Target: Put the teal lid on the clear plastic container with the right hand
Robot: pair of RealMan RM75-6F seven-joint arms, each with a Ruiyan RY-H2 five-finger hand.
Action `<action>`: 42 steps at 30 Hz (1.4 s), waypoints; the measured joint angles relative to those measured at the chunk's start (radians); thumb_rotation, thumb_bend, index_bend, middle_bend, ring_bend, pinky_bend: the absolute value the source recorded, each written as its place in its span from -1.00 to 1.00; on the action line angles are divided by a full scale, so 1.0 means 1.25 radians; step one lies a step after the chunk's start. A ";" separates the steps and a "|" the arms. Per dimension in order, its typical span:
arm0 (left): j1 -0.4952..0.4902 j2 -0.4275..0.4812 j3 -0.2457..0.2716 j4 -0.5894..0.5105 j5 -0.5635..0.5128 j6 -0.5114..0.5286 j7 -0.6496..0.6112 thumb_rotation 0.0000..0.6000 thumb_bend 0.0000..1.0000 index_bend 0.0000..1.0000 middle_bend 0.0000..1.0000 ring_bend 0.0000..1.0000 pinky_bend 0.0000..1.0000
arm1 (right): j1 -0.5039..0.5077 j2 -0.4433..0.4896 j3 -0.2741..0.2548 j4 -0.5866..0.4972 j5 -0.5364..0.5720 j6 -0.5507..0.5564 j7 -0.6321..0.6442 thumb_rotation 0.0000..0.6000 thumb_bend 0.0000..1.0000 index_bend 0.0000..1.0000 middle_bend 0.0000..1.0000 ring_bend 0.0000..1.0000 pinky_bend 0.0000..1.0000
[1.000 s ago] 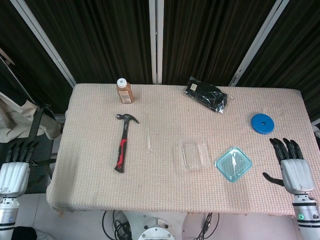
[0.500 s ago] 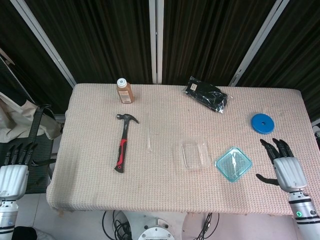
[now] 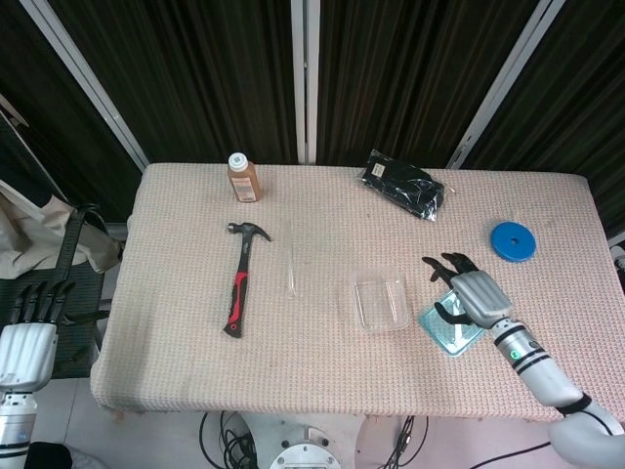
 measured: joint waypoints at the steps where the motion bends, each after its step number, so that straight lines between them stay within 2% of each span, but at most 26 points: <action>1: -0.001 0.000 -0.001 0.000 -0.002 -0.003 0.000 1.00 -1.00 -0.84 -0.87 -1.00 -1.00 | 0.022 -0.015 0.005 0.009 0.012 -0.027 0.002 1.00 -0.23 -1.00 -0.41 -1.00 -0.98; 10: -0.007 -0.004 -0.003 0.005 -0.011 -0.018 0.003 1.00 -1.00 -0.85 -0.87 -1.00 -1.00 | 0.123 -0.106 0.019 0.088 0.078 -0.148 0.009 1.00 -0.24 -1.00 -0.42 -1.00 -1.00; 21: -0.004 -0.004 -0.001 -0.005 -0.012 -0.014 0.013 1.00 -1.00 -0.84 -0.87 -1.00 -1.00 | 0.220 -0.159 0.039 0.100 0.059 -0.203 0.027 1.00 -0.23 -1.00 -0.44 -1.00 -1.00; 24: -0.002 -0.004 0.000 -0.005 -0.012 -0.012 0.013 1.00 -1.00 -0.84 -0.87 -1.00 -1.00 | 0.249 -0.168 0.039 0.095 0.055 -0.225 0.017 1.00 -0.27 -1.00 -0.52 -1.00 -1.00; 25: -0.001 -0.004 0.000 -0.005 -0.011 -0.011 0.012 1.00 -1.00 -0.84 -0.87 -1.00 -1.00 | 0.254 -0.169 0.039 0.091 0.056 -0.228 0.008 1.00 -0.33 -1.00 -0.63 -1.00 -1.00; 26: -0.001 -0.004 0.000 -0.004 -0.011 -0.010 0.011 1.00 -1.00 -0.84 -0.87 -1.00 -1.00 | 0.256 -0.168 0.039 0.087 0.057 -0.227 -0.001 1.00 -0.46 -1.00 -0.82 -1.00 -1.00; 28: 0.001 -0.005 0.000 -0.002 -0.011 -0.008 0.007 1.00 -1.00 -0.84 -0.87 -1.00 -1.00 | 0.253 -0.164 0.038 0.076 0.061 -0.210 -0.025 1.00 -0.71 -1.00 -0.98 -1.00 -1.00; 29: 0.002 -0.005 0.000 -0.001 -0.012 -0.008 0.006 1.00 -1.00 -0.85 -0.87 -1.00 -1.00 | 0.249 -0.162 0.037 0.070 0.063 -0.197 -0.038 1.00 -0.85 -1.00 -1.00 -1.00 -1.00; 31: 0.002 -0.007 0.001 0.003 -0.013 -0.009 0.001 1.00 -1.00 -0.84 -0.87 -1.00 -1.00 | 0.237 -0.157 0.034 0.049 0.070 -0.157 -0.077 1.00 -0.95 -1.00 -1.00 -1.00 -1.00; 37: 0.003 -0.012 0.003 0.011 -0.003 -0.005 -0.006 1.00 -1.00 -0.84 -0.87 -1.00 -1.00 | 0.206 -0.138 0.005 -0.063 0.064 -0.082 -0.160 1.00 -1.00 -1.00 -1.00 -1.00 -1.00; 42: 0.011 -0.017 0.006 0.020 -0.001 0.004 -0.018 1.00 -1.00 -0.84 -0.87 -1.00 -1.00 | 0.195 -0.159 -0.020 -0.086 0.056 -0.049 -0.248 1.00 -1.00 -1.00 -1.00 -1.00 -1.00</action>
